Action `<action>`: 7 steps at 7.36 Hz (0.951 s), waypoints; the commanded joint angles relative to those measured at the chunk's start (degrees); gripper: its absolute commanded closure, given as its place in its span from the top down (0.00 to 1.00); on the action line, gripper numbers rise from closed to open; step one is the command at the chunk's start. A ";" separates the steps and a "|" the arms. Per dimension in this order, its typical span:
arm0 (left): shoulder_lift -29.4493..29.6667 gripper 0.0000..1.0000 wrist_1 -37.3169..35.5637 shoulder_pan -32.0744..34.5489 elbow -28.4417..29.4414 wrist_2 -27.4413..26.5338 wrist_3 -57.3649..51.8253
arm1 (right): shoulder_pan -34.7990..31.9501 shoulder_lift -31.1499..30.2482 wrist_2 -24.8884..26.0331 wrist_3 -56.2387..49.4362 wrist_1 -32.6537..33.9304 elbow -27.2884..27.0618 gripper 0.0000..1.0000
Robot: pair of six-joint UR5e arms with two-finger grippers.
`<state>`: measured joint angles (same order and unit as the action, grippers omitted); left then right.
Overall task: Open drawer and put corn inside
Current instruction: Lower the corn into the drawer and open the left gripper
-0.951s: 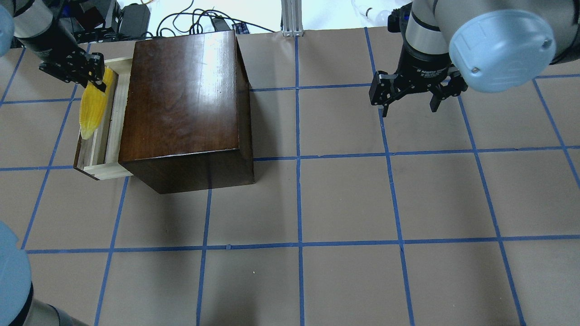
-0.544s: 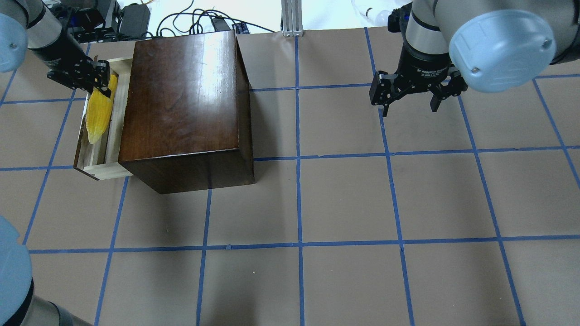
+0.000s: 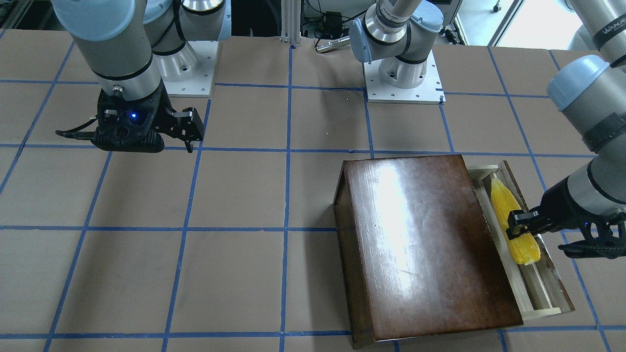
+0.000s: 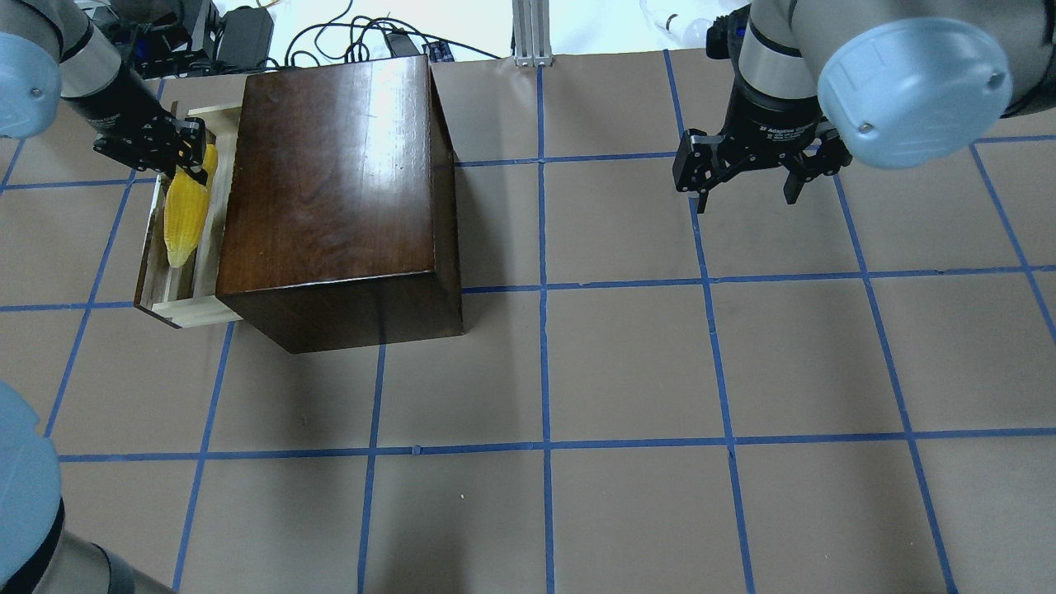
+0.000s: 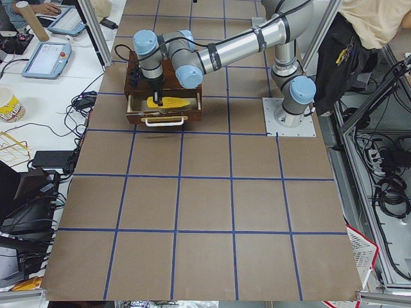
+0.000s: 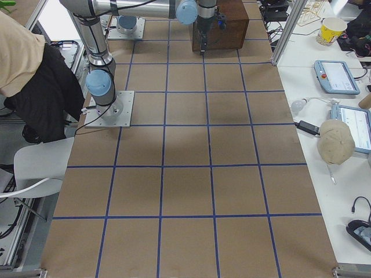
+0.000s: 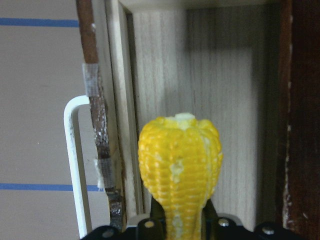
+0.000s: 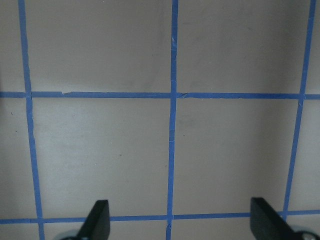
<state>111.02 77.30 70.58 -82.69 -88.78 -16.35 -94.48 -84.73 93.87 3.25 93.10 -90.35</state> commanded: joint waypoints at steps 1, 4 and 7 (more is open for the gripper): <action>-0.54 0.65 0.13 0.00 -0.01 0.10 0.62 | 0.00 0.00 0.00 0.00 -0.02 0.00 1.00; -3.17 0.97 2.40 0.18 0.60 -0.51 0.62 | 0.00 0.00 0.00 0.00 -0.02 0.00 1.00; -8.52 0.99 7.67 1.14 1.57 0.01 0.79 | 0.00 0.00 0.00 0.00 -0.02 0.00 1.00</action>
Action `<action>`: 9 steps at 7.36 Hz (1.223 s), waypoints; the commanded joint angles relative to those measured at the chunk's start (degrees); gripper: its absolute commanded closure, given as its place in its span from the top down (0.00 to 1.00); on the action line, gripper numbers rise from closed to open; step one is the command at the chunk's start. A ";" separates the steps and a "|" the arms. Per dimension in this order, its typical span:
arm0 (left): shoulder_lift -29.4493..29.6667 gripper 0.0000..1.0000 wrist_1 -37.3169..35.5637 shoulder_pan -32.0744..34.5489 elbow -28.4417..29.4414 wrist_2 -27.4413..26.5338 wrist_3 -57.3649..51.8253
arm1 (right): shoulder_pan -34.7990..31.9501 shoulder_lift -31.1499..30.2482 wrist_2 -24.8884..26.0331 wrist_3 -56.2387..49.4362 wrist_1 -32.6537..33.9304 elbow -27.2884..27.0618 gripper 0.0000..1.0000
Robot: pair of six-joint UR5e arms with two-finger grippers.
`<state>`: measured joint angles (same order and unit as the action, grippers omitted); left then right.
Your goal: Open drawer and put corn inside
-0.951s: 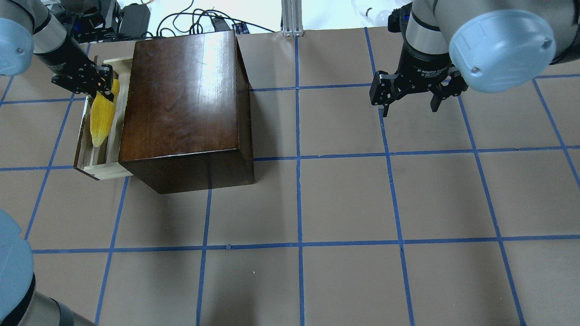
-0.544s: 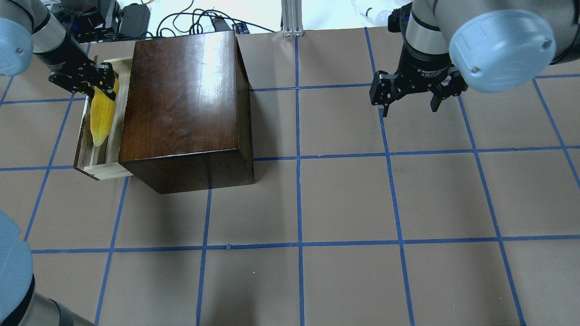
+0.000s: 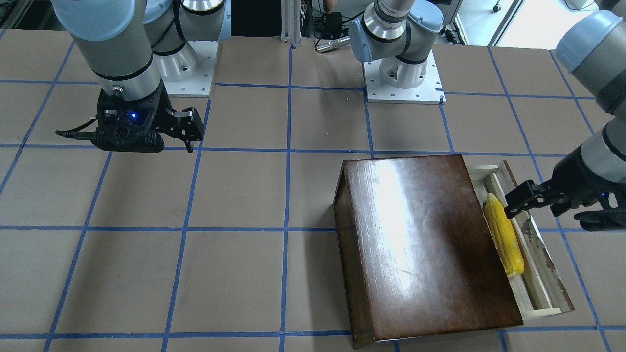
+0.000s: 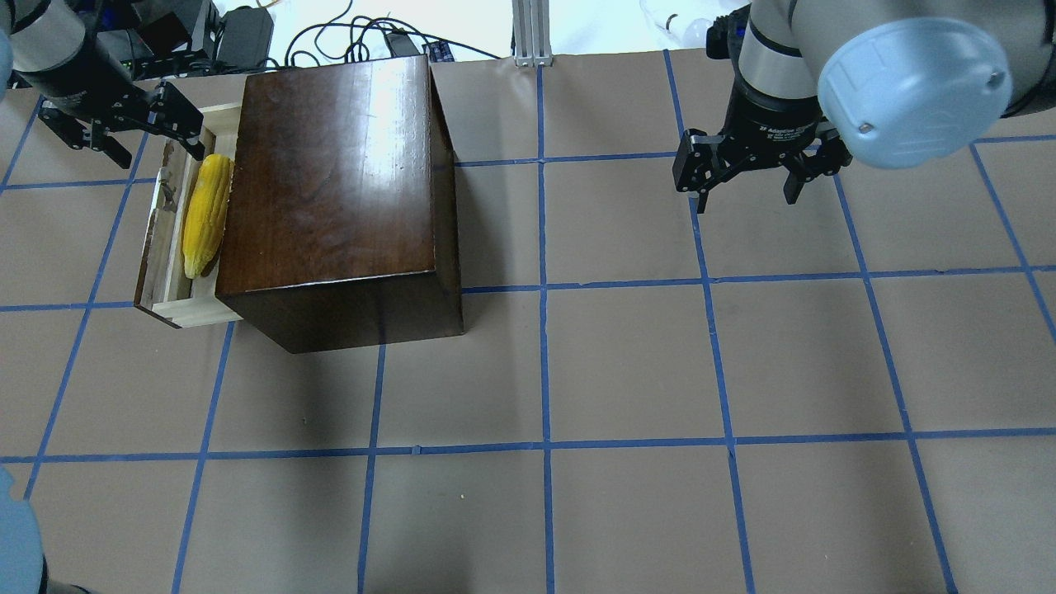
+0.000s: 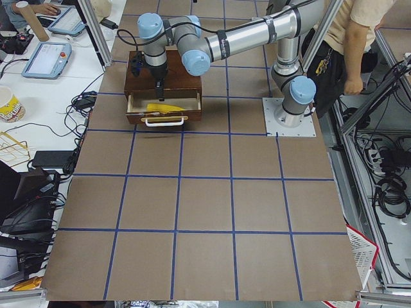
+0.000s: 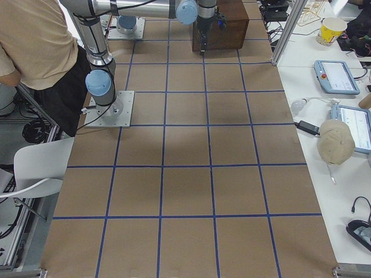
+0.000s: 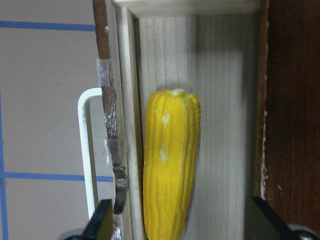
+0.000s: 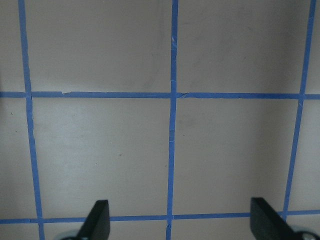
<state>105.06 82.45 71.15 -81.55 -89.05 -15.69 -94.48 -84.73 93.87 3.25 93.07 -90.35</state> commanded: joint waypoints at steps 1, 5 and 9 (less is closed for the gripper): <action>-4.76 0.99 3.67 1.70 0.08 0.89 0.48 | 0.00 0.00 0.00 0.00 0.09 0.00 1.00; -12.85 1.00 8.16 11.36 -1.41 1.51 4.75 | 0.00 0.00 -0.18 0.00 0.00 0.00 1.00; -16.47 1.00 3.46 18.59 -5.98 1.07 9.35 | 0.00 0.00 -0.09 0.00 0.00 0.00 1.00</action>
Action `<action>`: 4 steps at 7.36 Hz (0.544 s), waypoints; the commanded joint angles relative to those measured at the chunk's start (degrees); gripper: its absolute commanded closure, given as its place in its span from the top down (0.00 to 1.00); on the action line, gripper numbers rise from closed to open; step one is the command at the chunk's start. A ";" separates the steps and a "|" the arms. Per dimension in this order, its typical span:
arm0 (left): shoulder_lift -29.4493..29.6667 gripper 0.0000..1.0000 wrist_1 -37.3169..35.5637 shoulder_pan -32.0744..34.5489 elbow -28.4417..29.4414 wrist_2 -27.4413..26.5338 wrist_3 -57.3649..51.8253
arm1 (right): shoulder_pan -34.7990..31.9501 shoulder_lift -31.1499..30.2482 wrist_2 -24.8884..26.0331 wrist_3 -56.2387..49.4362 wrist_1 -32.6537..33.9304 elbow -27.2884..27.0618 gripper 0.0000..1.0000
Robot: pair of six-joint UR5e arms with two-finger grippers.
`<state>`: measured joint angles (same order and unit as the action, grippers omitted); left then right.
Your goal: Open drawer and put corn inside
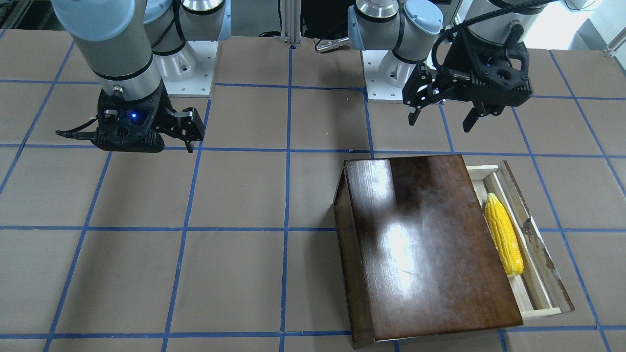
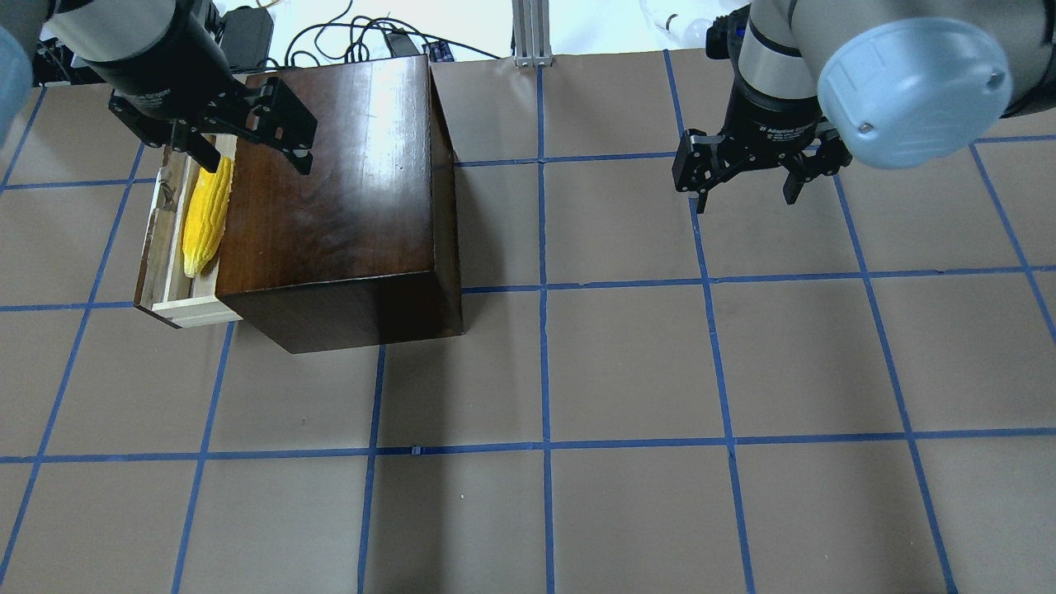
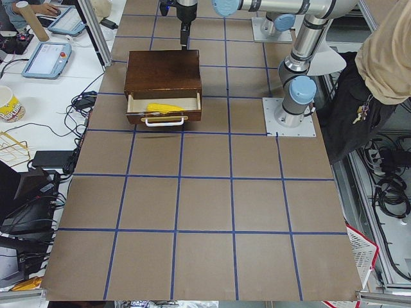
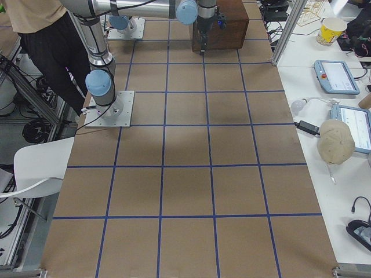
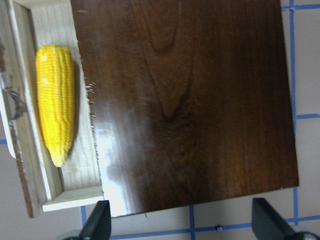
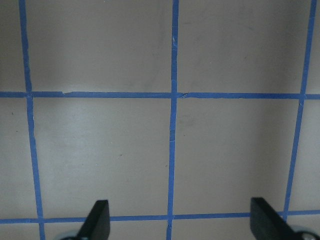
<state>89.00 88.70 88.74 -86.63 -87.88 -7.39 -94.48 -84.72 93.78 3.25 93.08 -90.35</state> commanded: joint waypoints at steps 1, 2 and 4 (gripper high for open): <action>-0.40 1.00 -3.96 1.00 -0.91 -1.06 1.41 | 0.00 0.00 0.00 0.00 0.00 0.00 1.00; -0.06 1.00 -3.89 1.17 -1.69 -1.07 2.46 | 0.00 0.00 0.09 0.00 0.00 0.00 1.00; -0.06 1.00 -3.45 1.08 -1.35 -1.24 4.31 | 0.00 0.00 0.00 0.00 0.00 0.00 1.00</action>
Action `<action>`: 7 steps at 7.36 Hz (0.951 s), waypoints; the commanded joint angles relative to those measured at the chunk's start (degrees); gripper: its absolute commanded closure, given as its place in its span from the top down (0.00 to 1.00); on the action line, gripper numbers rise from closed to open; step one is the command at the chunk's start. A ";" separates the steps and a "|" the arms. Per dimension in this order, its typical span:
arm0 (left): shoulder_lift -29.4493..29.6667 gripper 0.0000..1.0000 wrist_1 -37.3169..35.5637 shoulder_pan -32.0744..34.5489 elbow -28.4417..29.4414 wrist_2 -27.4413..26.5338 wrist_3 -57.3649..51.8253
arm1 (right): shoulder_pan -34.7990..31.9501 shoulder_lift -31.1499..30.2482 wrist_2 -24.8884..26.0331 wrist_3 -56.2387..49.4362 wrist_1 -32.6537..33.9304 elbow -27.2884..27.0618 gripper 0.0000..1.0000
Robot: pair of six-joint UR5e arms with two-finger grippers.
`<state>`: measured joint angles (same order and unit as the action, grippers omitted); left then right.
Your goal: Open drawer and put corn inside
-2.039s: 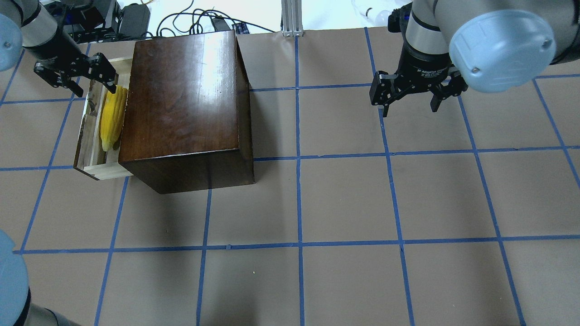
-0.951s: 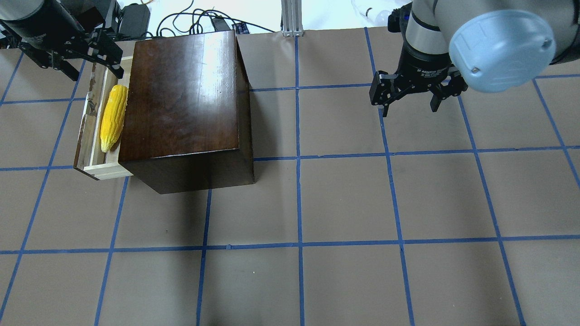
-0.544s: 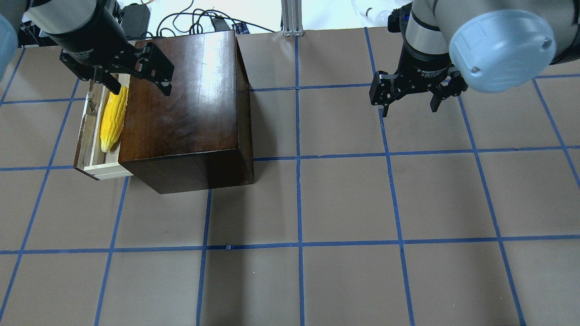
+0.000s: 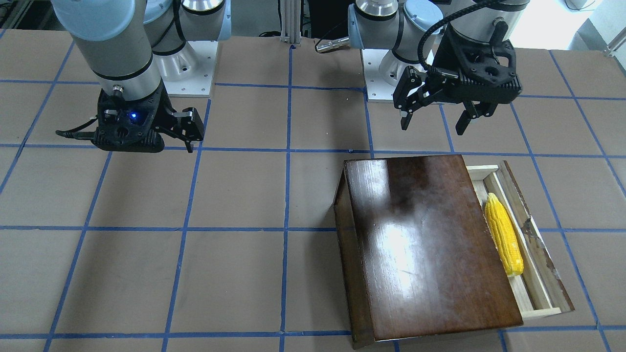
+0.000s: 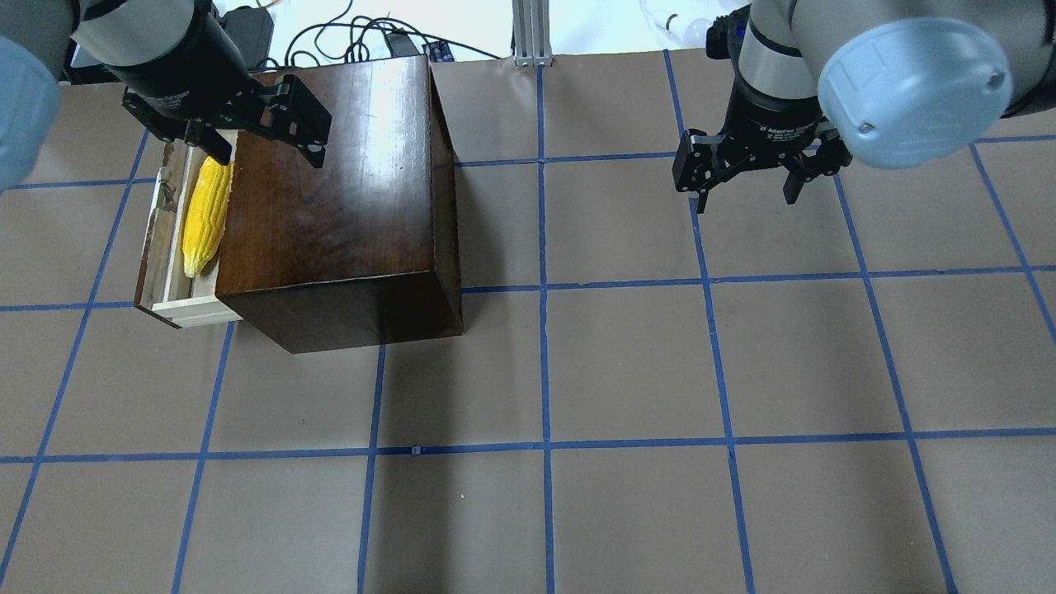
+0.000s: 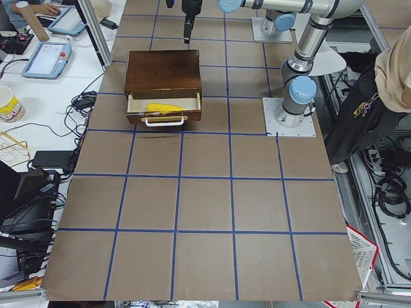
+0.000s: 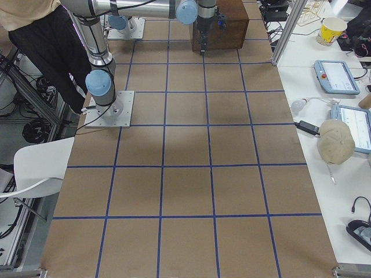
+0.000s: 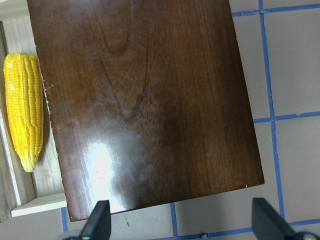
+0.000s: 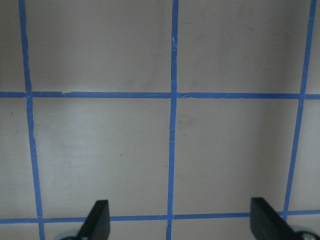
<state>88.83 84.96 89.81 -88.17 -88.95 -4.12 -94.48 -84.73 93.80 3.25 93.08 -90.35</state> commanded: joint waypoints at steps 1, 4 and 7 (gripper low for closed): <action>-0.15 1.00 0.73 -0.59 -0.15 -0.17 2.08 | 0.00 0.00 0.07 0.00 0.00 0.00 1.00; -0.06 1.00 3.99 -0.77 0.01 -3.26 2.10 | 0.00 0.00 0.07 0.00 0.00 0.00 1.00; 1.69 1.00 3.02 -0.95 1.50 0.76 2.35 | 0.00 0.00 0.07 0.00 0.00 0.00 1.00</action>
<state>89.54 88.41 88.98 -87.64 -90.66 -2.01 -94.48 -84.72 93.87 3.25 93.10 -90.35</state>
